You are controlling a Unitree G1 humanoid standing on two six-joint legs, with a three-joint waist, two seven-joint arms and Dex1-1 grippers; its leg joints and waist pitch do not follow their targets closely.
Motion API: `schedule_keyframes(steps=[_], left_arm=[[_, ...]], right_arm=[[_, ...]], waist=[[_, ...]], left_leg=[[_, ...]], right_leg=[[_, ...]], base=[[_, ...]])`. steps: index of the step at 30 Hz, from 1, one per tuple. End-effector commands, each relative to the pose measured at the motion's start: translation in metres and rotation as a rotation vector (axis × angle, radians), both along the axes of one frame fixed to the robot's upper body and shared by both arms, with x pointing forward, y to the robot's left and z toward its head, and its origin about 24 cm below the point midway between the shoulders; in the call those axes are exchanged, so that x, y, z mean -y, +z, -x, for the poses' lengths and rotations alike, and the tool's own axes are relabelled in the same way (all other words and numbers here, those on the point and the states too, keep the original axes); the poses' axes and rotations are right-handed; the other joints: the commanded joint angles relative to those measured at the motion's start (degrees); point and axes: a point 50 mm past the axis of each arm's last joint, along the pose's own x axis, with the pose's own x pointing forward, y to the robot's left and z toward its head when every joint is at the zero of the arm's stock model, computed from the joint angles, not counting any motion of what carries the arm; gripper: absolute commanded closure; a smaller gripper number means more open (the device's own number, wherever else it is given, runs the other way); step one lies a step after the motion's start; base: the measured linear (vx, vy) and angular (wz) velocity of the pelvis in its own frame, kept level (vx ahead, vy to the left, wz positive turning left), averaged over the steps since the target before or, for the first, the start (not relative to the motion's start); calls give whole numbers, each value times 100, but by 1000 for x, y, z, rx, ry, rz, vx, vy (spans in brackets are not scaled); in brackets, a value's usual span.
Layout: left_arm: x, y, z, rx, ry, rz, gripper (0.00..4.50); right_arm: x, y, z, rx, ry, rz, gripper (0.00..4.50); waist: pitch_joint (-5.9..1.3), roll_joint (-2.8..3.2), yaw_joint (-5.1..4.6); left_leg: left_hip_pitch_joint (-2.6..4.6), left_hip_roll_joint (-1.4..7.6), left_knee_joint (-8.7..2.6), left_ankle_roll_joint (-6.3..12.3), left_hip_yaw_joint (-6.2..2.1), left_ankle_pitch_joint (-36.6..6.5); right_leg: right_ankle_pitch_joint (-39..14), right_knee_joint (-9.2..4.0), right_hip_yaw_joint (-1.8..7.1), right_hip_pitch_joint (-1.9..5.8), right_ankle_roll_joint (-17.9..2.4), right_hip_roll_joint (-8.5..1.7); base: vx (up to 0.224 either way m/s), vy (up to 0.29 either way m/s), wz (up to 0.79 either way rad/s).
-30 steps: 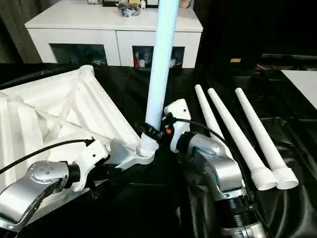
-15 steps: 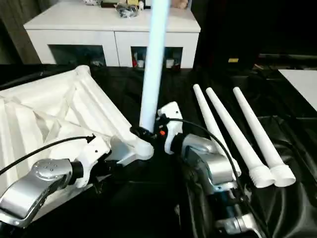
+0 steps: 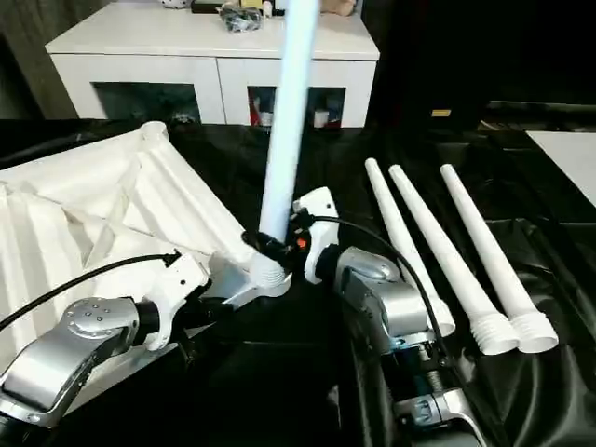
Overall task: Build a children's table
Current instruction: Insert table leg to table base
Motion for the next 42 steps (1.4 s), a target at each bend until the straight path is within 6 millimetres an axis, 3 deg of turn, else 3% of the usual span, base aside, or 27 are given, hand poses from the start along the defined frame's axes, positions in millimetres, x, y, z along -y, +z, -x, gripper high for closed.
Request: schedule_keyframes(steps=[1,14,29,35,37,38,42], left_arm=[[1,8,-4,47,-7,39,450],[-2,12,-2,87,-20,49,450],[0,12,-3,92,-25,65,450],[-4,13,-7,121,-4,43,450],[-5,13,-8,127,3,38,450],[-6,14,-9,134,11,40,450],[-7,14,-10,140,25,41,450]], right_arm=[[4,1,-4,-6,-22,-5,264],[1,-12,-10,-35,-4,13,264],[11,-26,-12,-103,-80,-69,264],[17,-40,-1,-76,-105,-36,264],[18,-41,1,-64,-114,-36,265],[18,-43,4,-51,-126,-39,265],[21,-46,8,-28,-161,-52,265]], waist=[[-294,-27,-4],[-287,-65,-2],[-281,-31,-21],[-289,-27,-8],[-285,-32,2],[-284,-4,9],[-269,-16,5]], left_leg=[[94,236,-427,-95,-86,-1516],[88,244,-429,-48,-81,-1504],[99,249,-437,-64,-84,-1633],[94,255,-436,-66,-83,-1605],[103,254,-446,-62,-84,-1661],[104,256,-446,-72,-89,-1686],[101,259,-466,-100,-98,-1835]], right_leg=[[-1463,-574,260,167,-857,-406],[-1507,-568,254,174,-912,-419],[-1581,-584,256,162,-961,-420],[-1428,-576,254,164,-962,-421],[-1522,-581,253,163,-949,-419],[-1554,-581,254,155,-939,-421],[-1730,-607,257,148,-864,-419]], base=[[0,0,0],[0,0,0],[0,0,0],[0,0,0],[0,0,0],[0,0,0],[0,0,0]])
